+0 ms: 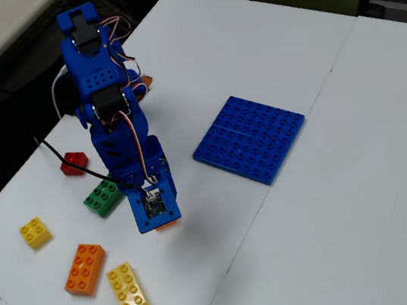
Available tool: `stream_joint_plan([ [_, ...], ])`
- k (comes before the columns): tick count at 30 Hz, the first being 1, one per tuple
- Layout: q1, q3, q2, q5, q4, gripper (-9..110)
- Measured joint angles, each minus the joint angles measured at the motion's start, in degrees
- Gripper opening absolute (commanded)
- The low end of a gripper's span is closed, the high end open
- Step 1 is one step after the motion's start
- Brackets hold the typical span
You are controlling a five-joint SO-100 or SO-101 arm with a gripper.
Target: Pick up the 2x2 orange block and go up the 8x8 blue block.
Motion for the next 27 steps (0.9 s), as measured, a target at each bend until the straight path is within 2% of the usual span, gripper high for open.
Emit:
stream_joint_plan([
  [11, 2.29, 0.0, -1.41, -5.98, 1.23, 17],
  [17, 3.43, 0.0, -3.43, -7.56, 1.58, 23],
  [27, 4.04, 0.0, -7.38, -7.73, 0.53, 23],
])
